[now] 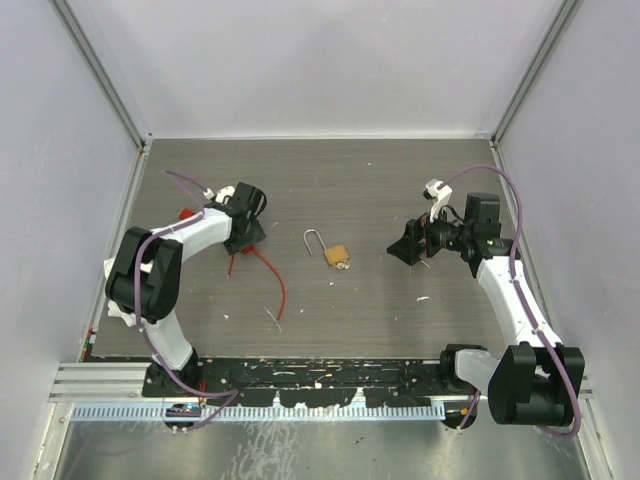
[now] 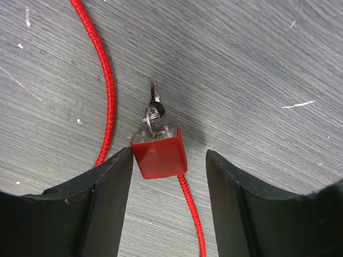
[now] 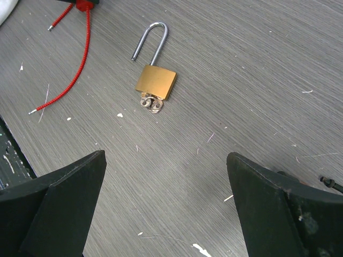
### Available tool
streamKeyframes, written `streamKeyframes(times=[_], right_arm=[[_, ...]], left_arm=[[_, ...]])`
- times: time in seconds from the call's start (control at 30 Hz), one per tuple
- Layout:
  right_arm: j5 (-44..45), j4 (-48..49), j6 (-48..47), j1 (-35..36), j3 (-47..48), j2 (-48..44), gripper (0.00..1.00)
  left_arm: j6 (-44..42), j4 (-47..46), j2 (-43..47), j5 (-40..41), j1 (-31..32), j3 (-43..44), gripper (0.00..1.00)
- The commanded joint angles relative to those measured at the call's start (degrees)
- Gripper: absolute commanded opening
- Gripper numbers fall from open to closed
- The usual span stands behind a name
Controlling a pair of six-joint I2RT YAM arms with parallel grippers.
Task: Lock with the key
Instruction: Pick up the lock from the center of the board.
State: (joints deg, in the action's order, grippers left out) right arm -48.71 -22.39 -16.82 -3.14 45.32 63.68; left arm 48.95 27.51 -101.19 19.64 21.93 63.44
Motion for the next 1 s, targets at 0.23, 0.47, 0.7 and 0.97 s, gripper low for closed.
streamKeyframes(times=[0.23, 0.47, 0.7, 0.97], right_arm=[[-0.33, 0.47, -0.67, -0.20, 2.42, -0.56, 1.00], [-0.41, 0.45, -0.67, -0.20, 2.37, -0.68, 1.00], [-0.59, 0.44, -0.67, -0.20, 2.42, -0.66, 1.00], [-2.14, 0.50, -0.49, -0.20, 2.36, -0.40, 1.00]], left_arm=[[0.88, -2.96, -1.36, -0.34, -1.01, 1.02, 0.54], [0.70, -3.62, -1.29, -1.13, -1.19, 0.48, 0.49], [-1.03, -5.32, 0.65, -2.99, -1.18, -0.71, 0.30], [-6.48, -9.46, 9.05, -8.30, -0.55, -4.05, 0.12]])
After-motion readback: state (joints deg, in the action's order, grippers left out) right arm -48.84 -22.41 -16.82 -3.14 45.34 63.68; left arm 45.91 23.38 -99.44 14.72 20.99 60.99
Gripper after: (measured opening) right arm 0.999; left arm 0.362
